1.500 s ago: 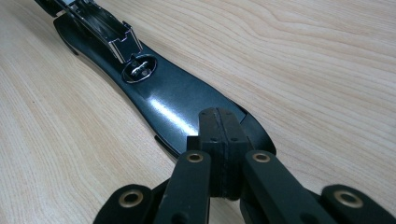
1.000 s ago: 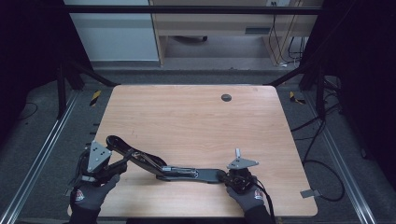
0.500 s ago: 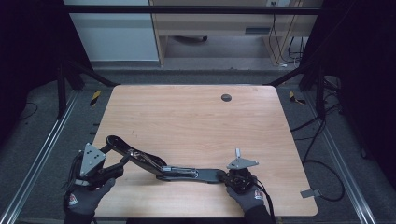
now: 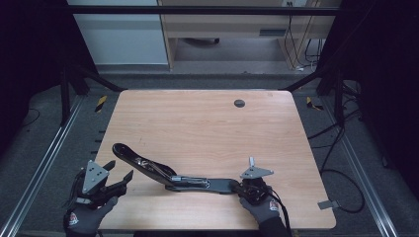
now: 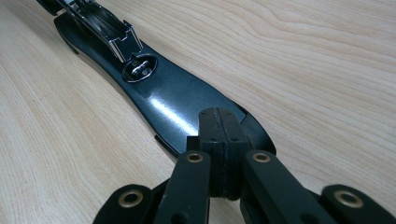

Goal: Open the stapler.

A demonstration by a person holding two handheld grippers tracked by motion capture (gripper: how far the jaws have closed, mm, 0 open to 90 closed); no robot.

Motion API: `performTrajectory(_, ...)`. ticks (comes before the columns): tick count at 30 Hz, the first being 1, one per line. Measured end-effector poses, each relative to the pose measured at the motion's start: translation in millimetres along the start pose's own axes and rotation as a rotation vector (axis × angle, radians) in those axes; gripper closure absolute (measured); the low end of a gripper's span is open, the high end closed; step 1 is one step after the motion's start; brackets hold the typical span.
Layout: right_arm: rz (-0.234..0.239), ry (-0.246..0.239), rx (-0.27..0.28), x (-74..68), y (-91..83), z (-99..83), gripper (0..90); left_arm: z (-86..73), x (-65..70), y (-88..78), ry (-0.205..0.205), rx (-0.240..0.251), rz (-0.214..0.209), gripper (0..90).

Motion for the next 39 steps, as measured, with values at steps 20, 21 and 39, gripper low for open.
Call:
performTrajectory(20,0.0,-0.007,-0.013,0.5,-0.7,0.8,89.5,-28.9,7.6,23.5,0.069,-0.041,0.032,41.3)
performTrajectory(21,-0.003,-0.006,-0.011,1.1,-1.6,1.2,89.4,-30.4,7.8,24.4,0.072,-0.046,0.035,41.4)
performTrajectory(39,-0.157,0.027,0.054,41.5,-38.8,11.6,79.0,-45.3,4.9,42.1,0.0,-0.088,-0.007,41.9)
Point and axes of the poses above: each handheld gripper's, and its own axes: y roughly forward along the jaws, z roughly out of its top, x roughly to its right, the point moved 8 cm from there along y, roughly forward along the jaws, and after that the axes turned 10 degrees about -x, right-handed, at the moved point
